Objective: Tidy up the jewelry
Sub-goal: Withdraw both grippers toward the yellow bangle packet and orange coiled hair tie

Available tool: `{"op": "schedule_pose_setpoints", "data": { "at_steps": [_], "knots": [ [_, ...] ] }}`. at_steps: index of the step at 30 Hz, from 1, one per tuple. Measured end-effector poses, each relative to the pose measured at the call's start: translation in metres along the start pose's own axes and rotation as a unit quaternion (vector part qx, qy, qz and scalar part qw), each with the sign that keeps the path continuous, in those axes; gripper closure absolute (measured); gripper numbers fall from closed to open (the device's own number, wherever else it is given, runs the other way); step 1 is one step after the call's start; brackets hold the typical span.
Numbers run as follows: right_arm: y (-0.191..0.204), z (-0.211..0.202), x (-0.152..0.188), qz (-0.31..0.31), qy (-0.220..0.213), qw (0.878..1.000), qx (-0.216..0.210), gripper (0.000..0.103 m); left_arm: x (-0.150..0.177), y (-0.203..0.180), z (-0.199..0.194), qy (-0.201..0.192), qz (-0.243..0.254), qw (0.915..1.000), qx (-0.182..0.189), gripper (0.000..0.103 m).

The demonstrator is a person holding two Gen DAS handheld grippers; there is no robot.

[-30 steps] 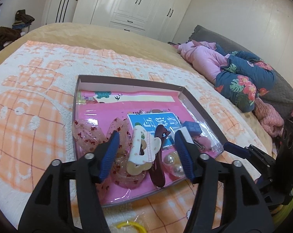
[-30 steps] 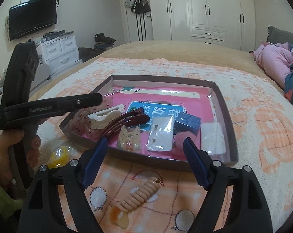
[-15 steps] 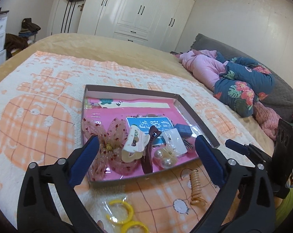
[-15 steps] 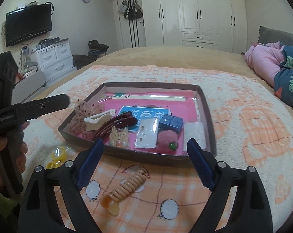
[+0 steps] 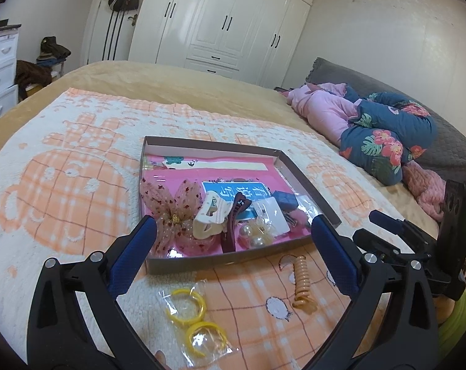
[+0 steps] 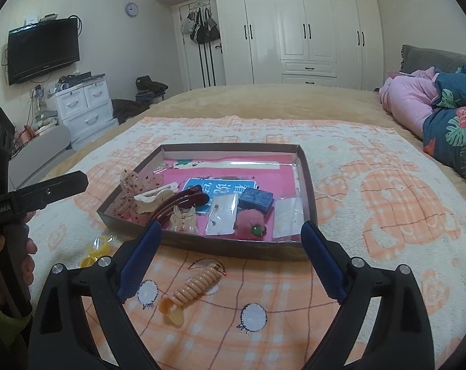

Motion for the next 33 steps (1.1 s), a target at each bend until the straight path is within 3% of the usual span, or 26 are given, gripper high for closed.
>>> {"op": "schedule_pose_setpoints", "data": {
  "at_steps": [14, 33],
  "knots": [
    [0.014, -0.006, 0.014, -0.015, 0.016, 1.0, -0.013, 0.013, 0.009, 0.009, -0.024, -0.005, 0.002, 0.9998, -0.018, 0.011],
    [0.046, 0.009, 0.035, -0.037, 0.052, 0.997, -0.043, 0.013, 0.045, 0.034, -0.034, 0.028, -0.008, 0.9984, -0.049, 0.011]
  ]
}}
Point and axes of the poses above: each gripper's, at about its wrist camera, not at the fingertips, and z roughly the way its jaws point, y to its left, x to its underside, the point moved 4 cm from there along z, roughly the way its jaws point, and after that the axes turned 5 degrees about -z, right-handed, at the moved point
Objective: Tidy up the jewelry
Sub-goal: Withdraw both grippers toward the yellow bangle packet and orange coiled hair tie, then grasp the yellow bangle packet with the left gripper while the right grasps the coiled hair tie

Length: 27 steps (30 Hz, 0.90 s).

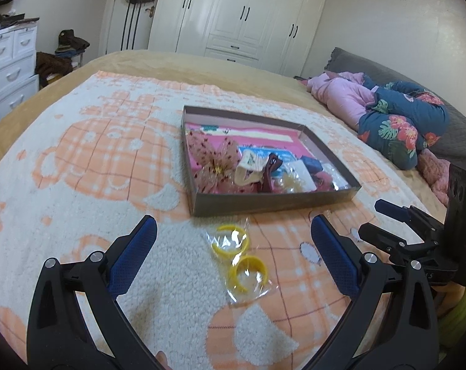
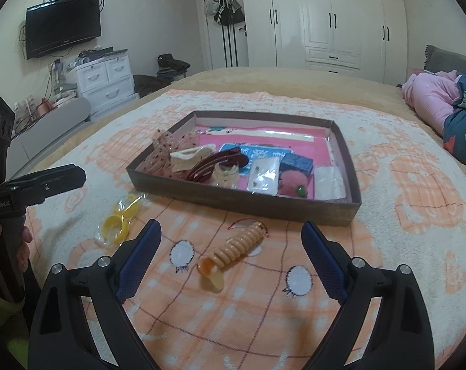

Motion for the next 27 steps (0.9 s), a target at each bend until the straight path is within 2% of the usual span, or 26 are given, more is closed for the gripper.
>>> {"op": "schedule_pose_setpoints", "data": {
  "at_steps": [6, 9, 14, 19, 22, 27],
  "knots": [
    [0.001, 0.017, 0.011, 0.014, 0.031, 0.999, -0.01, 0.014, 0.011, 0.0, 0.017, 0.031, -0.001, 0.9995, 0.001, 0.011],
    [0.002, 0.026, 0.016, 0.021, 0.046, 0.999, -0.018, 0.021, 0.019, 0.001, 0.026, 0.051, -0.005, 0.9986, 0.013, 0.011],
    [0.002, 0.042, 0.021, 0.037, 0.067, 0.997, -0.03, 0.025, 0.029, 0.001, 0.036, 0.07, -0.003, 0.9974, 0.019, 0.012],
    [-0.001, 0.055, 0.019, 0.062, 0.078, 0.994, -0.038, 0.03, 0.035, -0.002, 0.044, 0.081, 0.002, 0.9966, 0.017, 0.025],
    [-0.002, 0.058, 0.017, 0.072, 0.077, 0.993, -0.049, 0.043, 0.035, -0.003, 0.046, 0.083, 0.004, 0.9964, 0.021, 0.038],
    [0.0, 0.059, 0.018, 0.059, 0.075, 0.994, -0.054, 0.066, 0.035, -0.008, 0.05, 0.085, 0.009, 0.996, 0.023, 0.046]
  ]
}}
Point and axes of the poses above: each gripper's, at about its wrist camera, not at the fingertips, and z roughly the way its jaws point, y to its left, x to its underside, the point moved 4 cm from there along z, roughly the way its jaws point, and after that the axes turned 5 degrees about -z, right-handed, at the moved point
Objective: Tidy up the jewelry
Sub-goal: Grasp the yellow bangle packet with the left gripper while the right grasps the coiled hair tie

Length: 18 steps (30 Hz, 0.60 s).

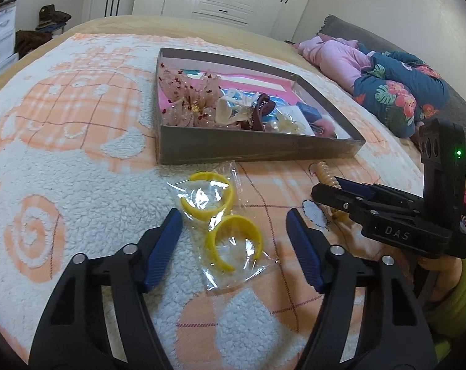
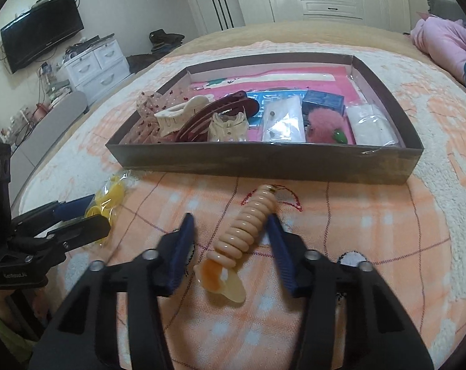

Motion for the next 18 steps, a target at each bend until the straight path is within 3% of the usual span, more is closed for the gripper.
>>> {"op": "schedule_pose_setpoints", "data": {
  "at_steps": [2, 5, 10, 18],
  "knots": [
    [0.001, -0.001, 0.0, -0.011, 0.0, 1.0, -0.003, 0.078, 0.0, -0.002, 0.003, 0.002, 0.005, 1.0, -0.002, 0.05],
    [0.004, -0.003, 0.003, -0.032, 0.002, 0.999, 0.003, 0.084, 0.001, -0.005, 0.007, 0.007, 0.016, 0.9998, -0.008, 0.064],
    [0.006, -0.008, 0.009, -0.058, 0.001, 0.998, 0.016, 0.085, 0.003, -0.009, 0.009, 0.008, 0.034, 0.9992, -0.019, 0.066],
    [-0.005, -0.02, 0.013, -0.048, -0.002, 0.999, 0.024, 0.085, 0.004, -0.013, 0.007, 0.004, 0.042, 0.999, -0.018, 0.069]
  ]
}}
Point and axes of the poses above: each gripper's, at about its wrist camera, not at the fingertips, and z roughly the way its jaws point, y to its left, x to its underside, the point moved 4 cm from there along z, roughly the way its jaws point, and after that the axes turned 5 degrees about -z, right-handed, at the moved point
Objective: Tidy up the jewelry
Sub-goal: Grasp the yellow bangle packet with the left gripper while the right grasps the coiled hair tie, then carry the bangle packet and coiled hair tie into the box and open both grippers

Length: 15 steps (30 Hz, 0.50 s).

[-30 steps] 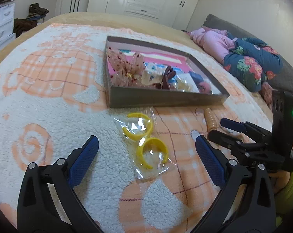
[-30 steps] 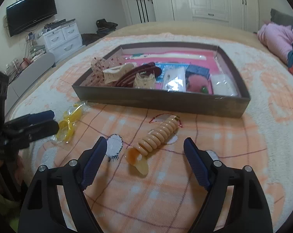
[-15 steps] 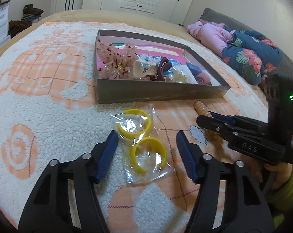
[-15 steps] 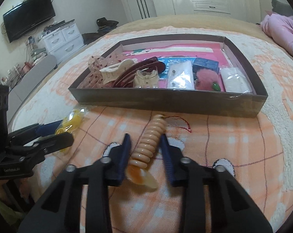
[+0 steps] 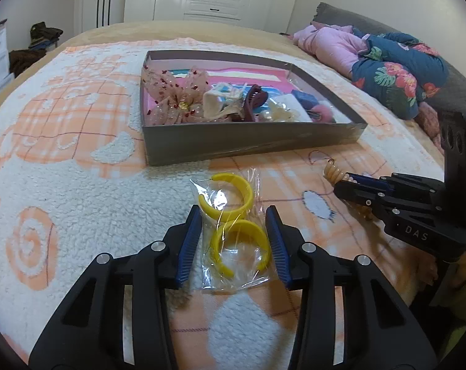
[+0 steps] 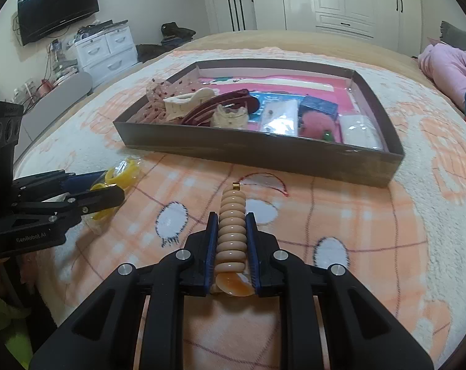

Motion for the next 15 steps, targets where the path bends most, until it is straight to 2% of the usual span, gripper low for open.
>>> {"op": "schedule_pose_setpoints", "data": {
  "at_steps": [7, 15],
  "knots": [
    [-0.014, -0.02, 0.003, 0.012, -0.015, 1.0, 0.008, 0.085, -0.002, -0.024, -0.008, -0.005, 0.019, 0.9995, 0.027, 0.07],
    [-0.033, -0.05, 0.001, 0.026, -0.049, 0.998, 0.022, 0.085, -0.025, -0.06, -0.01, -0.022, 0.041, 0.9973, 0.056, 0.07]
  ]
}}
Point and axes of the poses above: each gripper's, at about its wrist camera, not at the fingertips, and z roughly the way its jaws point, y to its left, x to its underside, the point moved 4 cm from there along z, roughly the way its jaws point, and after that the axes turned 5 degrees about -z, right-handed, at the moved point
